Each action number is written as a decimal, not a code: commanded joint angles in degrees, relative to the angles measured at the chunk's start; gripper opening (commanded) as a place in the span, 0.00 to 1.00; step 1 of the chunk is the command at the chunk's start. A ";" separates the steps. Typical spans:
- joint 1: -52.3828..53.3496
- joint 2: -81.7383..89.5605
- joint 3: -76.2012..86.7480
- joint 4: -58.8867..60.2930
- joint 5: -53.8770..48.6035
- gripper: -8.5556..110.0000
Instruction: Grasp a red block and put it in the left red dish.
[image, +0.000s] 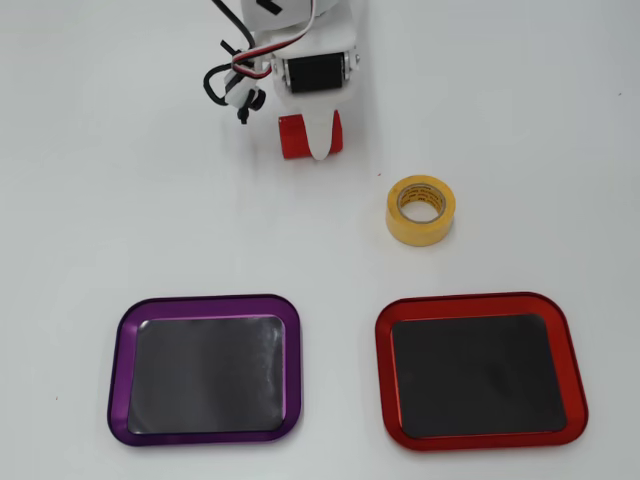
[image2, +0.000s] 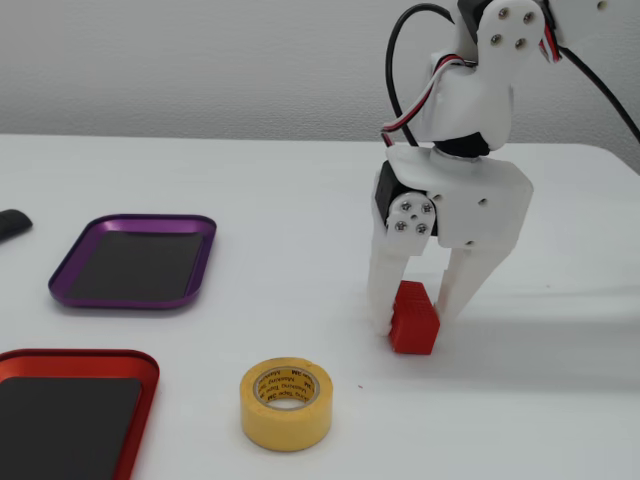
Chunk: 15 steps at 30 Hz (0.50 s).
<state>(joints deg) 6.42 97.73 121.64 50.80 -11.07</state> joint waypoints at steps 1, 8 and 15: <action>-0.44 4.39 -2.46 4.57 0.18 0.07; -9.49 27.51 -4.66 7.47 0.26 0.07; -18.37 46.32 -0.18 0.79 0.26 0.07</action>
<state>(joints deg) -9.23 137.02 120.15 55.81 -10.72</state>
